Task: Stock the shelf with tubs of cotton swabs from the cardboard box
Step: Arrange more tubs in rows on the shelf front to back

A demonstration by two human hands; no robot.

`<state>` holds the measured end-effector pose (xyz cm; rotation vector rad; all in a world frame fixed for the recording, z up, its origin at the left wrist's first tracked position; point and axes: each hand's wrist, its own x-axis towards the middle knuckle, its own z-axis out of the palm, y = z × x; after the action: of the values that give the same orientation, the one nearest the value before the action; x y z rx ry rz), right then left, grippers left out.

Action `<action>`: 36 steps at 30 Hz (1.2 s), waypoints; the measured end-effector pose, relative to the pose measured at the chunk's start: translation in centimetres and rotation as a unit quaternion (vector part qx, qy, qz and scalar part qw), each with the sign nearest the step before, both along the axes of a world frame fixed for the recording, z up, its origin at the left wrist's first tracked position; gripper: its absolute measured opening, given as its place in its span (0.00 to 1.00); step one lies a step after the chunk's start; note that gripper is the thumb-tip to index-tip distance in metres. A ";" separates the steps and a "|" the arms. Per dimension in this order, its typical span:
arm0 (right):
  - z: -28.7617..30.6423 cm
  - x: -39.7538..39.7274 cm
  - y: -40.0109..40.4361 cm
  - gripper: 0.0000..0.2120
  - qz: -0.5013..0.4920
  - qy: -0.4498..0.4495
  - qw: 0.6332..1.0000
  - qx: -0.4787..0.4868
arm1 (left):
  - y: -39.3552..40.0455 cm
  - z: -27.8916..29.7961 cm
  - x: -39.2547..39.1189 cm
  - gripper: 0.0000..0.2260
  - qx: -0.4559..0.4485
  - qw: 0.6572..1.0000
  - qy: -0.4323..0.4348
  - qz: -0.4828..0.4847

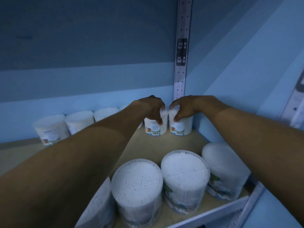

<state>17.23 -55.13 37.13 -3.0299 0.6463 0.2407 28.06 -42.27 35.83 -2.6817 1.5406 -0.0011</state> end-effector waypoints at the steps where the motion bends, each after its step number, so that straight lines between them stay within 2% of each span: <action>1: 0.0 -0.5 0.3 0.33 -0.001 -0.001 1.000 0.000 | 0.3 0.0 -0.6 0.33 -0.001 1.000 0.001 0.000; 11: 0.6 -5.7 3.5 0.34 0.001 0.008 1.000 0.017 | 3.6 0.2 -5.9 0.29 -0.006 1.000 0.014 0.002; 20: 1.2 -8.7 5.9 0.36 -0.013 0.029 0.999 0.034 | 5.5 0.7 -8.9 0.30 0.012 1.000 0.014 0.004; 27: 2.5 -9.1 5.9 0.32 -0.023 -0.007 0.999 0.023 | 5.7 2.1 -9.5 0.33 0.038 0.998 0.044 0.018; 31: 3.0 -9.1 5.8 0.38 -0.064 0.028 0.998 0.003 | 6.0 2.8 -9.0 0.34 0.060 0.996 0.061 0.033; 36: 2.5 -8.3 5.1 0.39 -0.083 0.018 0.995 0.061 | 5.7 2.6 -8.3 0.35 0.070 0.993 0.084 0.049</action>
<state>8.90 -50.03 39.66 -2.8432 0.8465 0.3164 19.80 -36.52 38.40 -2.7002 1.3895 0.3315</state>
